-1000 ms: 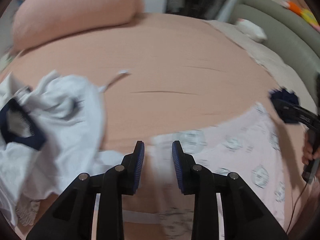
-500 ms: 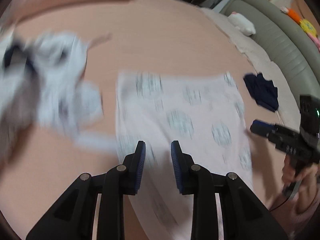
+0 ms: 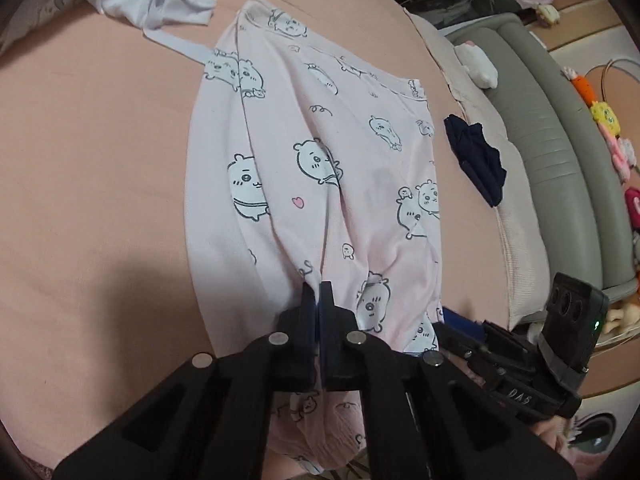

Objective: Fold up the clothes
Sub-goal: 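Move both grippers to the elastic leg cuffs and grasp them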

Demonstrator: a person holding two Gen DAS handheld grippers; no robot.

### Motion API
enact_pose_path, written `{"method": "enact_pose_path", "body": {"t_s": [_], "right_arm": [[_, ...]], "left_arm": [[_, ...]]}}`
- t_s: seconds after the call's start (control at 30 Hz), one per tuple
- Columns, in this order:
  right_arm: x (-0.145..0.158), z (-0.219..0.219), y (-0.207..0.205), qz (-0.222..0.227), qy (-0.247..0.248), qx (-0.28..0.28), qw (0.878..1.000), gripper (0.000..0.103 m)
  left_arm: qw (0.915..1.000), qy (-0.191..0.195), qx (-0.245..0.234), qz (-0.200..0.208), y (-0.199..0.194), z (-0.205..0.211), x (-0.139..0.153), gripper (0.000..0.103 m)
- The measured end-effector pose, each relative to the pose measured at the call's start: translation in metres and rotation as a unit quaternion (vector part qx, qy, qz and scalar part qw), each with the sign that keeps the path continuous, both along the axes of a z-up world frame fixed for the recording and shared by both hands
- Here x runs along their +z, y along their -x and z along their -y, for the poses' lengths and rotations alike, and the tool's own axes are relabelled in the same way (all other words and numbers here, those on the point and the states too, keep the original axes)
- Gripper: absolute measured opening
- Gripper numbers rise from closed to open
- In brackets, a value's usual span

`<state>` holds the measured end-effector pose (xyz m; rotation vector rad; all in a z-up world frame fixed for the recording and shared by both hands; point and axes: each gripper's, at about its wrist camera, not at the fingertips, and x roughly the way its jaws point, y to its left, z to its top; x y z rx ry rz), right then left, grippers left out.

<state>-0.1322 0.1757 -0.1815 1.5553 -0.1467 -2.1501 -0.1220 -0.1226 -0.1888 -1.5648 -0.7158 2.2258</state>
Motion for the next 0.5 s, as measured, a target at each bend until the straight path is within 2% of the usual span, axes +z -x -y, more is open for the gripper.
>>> {"method": "enact_pose_path", "body": {"t_s": [0.13,0.2,0.33,0.37,0.43,0.47,0.5], "right_arm": [[0.007,-0.014,-0.016,-0.017,-0.026,-0.010,0.999,0.037],[0.008,-0.016,-0.020,-0.026,-0.034,-0.017,0.999,0.037],[0.007,-0.018,-0.026,-0.032,-0.053,-0.043,0.997,0.038],[0.007,-0.018,-0.028,-0.032,-0.061,-0.041,0.997,0.038],[0.006,-0.021,-0.029,-0.029,-0.056,-0.046,0.997,0.038],[0.006,-0.024,-0.029,-0.028,-0.050,-0.051,0.997,0.038],[0.006,-0.026,-0.030,-0.026,-0.043,-0.055,0.997,0.038]], "left_arm": [[0.9977,0.028,0.030,-0.054,-0.020,0.002,0.031,0.001],[0.9956,0.051,0.046,-0.063,-0.033,0.009,0.037,0.001],[0.9963,0.054,0.065,-0.012,-0.038,0.027,-0.001,0.002],[0.9962,0.048,0.072,0.006,-0.038,0.033,-0.013,0.005],[0.9939,-0.009,0.108,0.018,-0.042,0.047,-0.020,0.005],[0.9922,-0.024,0.122,0.011,-0.045,0.051,-0.016,0.008],[0.9911,-0.027,0.130,-0.002,-0.049,0.054,-0.009,0.016]]}}
